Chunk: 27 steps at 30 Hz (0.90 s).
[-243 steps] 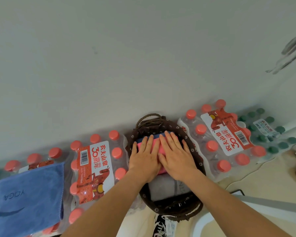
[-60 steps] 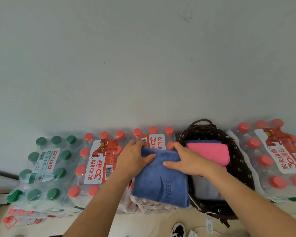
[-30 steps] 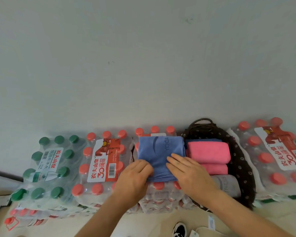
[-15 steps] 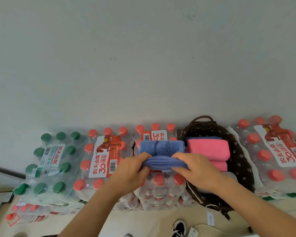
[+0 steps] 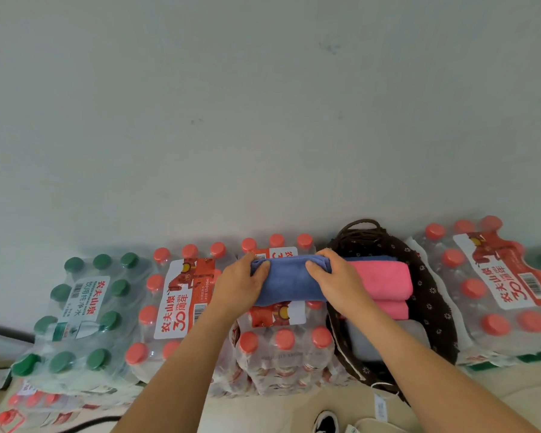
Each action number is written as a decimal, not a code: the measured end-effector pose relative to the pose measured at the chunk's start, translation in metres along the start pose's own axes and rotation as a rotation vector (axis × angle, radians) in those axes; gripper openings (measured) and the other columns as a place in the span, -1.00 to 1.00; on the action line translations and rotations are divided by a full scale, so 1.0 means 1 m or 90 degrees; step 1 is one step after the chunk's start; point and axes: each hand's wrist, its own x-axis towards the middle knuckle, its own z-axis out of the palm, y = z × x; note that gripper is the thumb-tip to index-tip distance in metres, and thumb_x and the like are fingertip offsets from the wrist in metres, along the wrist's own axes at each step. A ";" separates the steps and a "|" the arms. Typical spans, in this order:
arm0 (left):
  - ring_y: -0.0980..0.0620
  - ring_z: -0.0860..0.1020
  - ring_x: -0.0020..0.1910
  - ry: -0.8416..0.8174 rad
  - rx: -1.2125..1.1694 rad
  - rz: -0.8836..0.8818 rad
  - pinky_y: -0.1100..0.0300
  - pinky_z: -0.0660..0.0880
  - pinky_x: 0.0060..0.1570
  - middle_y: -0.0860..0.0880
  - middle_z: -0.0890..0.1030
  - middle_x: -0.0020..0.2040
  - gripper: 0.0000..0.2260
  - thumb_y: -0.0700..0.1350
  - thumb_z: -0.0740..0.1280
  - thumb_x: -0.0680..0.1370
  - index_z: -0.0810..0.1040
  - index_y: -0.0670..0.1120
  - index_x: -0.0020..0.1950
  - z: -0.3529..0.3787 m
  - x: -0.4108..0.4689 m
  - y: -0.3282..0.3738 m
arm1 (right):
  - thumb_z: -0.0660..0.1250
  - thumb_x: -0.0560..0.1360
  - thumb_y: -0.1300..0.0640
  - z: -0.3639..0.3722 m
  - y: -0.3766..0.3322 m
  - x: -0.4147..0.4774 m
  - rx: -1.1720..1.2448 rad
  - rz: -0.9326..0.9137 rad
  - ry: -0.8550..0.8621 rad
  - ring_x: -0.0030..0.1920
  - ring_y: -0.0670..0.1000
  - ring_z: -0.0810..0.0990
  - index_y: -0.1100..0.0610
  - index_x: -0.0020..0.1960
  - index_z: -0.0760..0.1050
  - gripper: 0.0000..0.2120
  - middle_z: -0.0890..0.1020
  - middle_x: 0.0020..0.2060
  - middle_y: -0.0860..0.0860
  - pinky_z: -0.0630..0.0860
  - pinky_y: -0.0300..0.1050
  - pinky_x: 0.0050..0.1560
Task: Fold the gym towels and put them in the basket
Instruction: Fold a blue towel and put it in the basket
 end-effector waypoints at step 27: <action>0.17 0.61 -0.24 -0.231 -0.143 0.021 0.29 0.54 -0.24 0.14 0.67 -0.24 -0.95 -0.04 0.45 0.44 0.64 0.06 -0.11 -0.033 -0.019 -0.008 | 0.50 0.29 0.18 -0.040 -0.031 0.015 -0.199 -0.030 -0.269 -0.14 -0.06 0.59 0.06 -0.02 0.64 -0.74 0.62 -0.19 -0.14 0.50 -0.16 -0.09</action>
